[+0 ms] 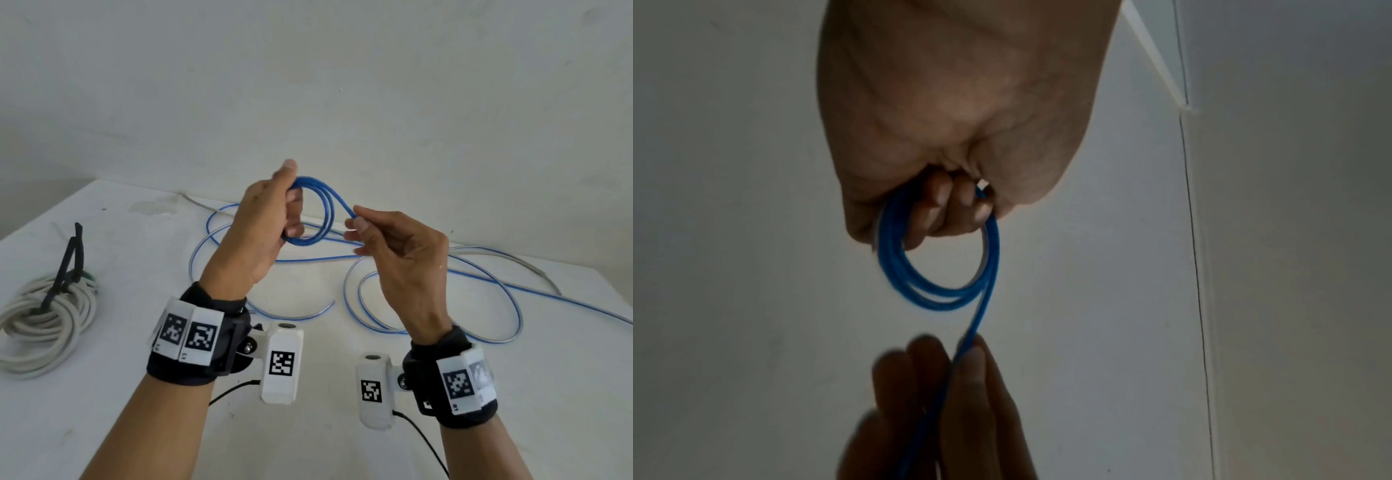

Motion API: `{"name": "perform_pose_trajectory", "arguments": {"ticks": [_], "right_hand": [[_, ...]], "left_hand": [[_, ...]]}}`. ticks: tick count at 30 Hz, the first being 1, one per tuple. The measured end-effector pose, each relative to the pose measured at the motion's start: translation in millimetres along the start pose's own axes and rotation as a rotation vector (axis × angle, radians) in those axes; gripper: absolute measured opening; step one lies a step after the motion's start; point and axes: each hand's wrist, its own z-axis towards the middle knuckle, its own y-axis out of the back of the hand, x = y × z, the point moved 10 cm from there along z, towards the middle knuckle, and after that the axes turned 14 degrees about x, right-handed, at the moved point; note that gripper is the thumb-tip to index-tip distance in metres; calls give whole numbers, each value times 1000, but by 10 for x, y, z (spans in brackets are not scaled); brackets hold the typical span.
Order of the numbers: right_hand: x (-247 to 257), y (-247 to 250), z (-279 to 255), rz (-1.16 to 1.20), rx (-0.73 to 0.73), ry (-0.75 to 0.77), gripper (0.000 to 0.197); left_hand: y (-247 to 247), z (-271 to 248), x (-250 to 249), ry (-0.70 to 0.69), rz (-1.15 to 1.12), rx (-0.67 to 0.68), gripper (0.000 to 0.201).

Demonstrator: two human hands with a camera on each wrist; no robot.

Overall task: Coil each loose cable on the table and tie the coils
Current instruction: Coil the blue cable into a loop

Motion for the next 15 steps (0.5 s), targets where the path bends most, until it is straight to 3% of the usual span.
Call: {"name": "perform_pose_trajectory", "arguments": {"ticks": [6,11,15], "right_hand": [[-39,-190,-69,89,-51,-18,11],[-39,-1,-71,121,-143,-10,10],[4,205,-47,130,-187,2,9]], "left_hand": [[-85,-44,9,-28,-163,-32,48],[-265,-12,93,-9,-235,57,50],[-295,-21,34,-38,13,135,33]]}}
